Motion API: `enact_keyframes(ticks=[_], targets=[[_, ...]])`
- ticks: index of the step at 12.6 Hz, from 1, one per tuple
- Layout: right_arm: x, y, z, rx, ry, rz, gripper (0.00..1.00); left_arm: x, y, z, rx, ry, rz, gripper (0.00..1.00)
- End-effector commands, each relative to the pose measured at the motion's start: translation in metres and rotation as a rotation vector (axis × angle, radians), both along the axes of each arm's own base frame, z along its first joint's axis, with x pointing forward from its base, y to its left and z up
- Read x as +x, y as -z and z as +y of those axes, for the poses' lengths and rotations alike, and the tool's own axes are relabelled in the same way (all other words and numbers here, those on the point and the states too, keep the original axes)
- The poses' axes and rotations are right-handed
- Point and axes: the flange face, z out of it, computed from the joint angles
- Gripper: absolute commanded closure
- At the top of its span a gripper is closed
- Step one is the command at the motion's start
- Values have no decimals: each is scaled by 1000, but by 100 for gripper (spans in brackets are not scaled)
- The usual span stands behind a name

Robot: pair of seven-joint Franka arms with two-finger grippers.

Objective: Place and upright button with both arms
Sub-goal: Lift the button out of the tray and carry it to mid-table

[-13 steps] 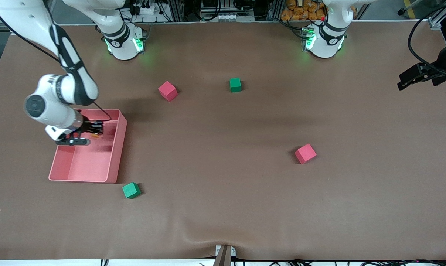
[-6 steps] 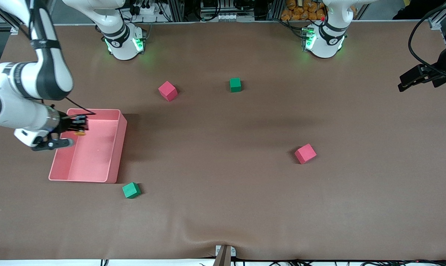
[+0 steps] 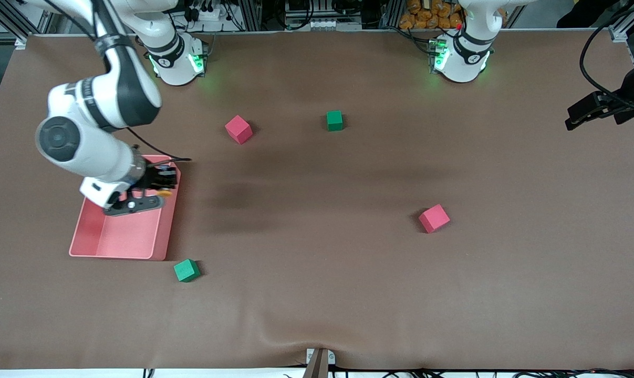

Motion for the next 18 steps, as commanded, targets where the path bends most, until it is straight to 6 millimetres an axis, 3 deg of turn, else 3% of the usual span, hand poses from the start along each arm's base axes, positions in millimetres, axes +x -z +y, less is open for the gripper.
enact_keyframes(ticks=[1, 4, 10, 12, 15, 18], targets=[[13, 11, 67, 9, 85, 1, 100, 3, -4, -1, 4, -16, -9, 0], [7, 40, 153, 0, 236, -28, 100, 3, -4, 0, 4, -18, -9, 0], [-18, 128, 304, -44, 552, -96, 100, 3, -3, -1, 4, -16, -8, 0], [-27, 148, 338, -51, 610, -113, 100, 4, -3, -1, 4, -16, -6, 0], [-63, 170, 391, 13, 535, -150, 100, 4, -3, -1, 4, -16, -6, 0], [-85, 197, 417, 38, 449, -214, 94, 4, -2, -1, 4, -16, -4, 0]])
